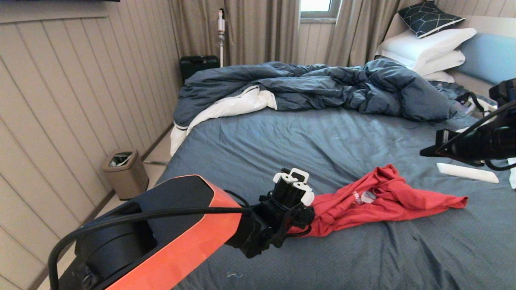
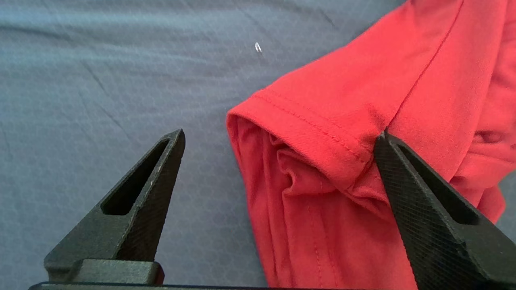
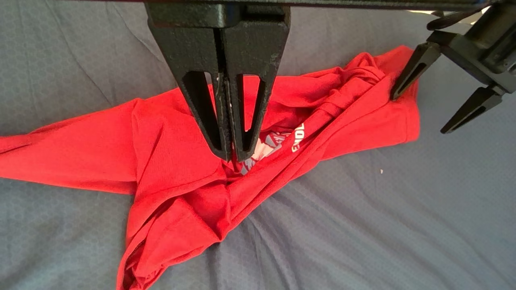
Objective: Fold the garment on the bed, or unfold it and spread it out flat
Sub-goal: Unford the red T-shirt
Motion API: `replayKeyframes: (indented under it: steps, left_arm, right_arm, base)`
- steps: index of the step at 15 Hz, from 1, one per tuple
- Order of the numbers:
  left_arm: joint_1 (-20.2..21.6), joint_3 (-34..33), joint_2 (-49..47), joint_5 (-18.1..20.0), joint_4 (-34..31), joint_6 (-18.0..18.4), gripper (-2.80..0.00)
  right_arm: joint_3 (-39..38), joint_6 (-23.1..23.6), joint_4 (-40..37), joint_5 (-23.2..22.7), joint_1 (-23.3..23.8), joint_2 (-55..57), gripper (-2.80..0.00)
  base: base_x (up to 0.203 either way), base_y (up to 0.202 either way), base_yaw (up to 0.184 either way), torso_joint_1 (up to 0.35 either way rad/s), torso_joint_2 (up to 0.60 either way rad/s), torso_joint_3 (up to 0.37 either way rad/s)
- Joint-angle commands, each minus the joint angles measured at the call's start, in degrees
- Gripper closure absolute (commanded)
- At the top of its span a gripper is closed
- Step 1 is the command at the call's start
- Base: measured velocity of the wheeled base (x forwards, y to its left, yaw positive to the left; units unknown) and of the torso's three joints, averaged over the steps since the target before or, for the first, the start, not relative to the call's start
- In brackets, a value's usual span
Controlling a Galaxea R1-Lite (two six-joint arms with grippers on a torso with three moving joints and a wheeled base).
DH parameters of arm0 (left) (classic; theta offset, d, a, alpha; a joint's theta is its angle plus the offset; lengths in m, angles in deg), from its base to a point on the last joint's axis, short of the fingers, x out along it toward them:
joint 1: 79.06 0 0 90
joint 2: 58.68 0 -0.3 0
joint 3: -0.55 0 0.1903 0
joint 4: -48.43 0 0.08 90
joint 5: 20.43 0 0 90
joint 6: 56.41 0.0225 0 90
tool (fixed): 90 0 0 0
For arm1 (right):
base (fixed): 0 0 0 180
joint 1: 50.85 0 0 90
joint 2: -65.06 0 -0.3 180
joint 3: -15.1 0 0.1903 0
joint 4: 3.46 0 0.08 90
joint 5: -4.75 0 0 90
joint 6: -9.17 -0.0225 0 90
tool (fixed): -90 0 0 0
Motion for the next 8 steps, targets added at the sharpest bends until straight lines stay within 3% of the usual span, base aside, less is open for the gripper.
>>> replayKeyframes:
  steps: [1,8]
  left_arm:
    - [-0.2,0.0,0.5,0.0,0.3,-0.1,-2.8]
    - [-2.0,1.0,-0.2,0.0,0.7,0.0,-2.8]
  right_arm:
    - [0.0,0.0,-0.1,-0.1,0.0,0.4,0.0]
    - [0.1,0.0,0.8,0.1,0.1,1.6,0.0]
  base:
    - [0.0,0.0,0.0,0.0,0.0,0.0]
    - [0.0,0.0,0.0,0.0,0.0,0.0]
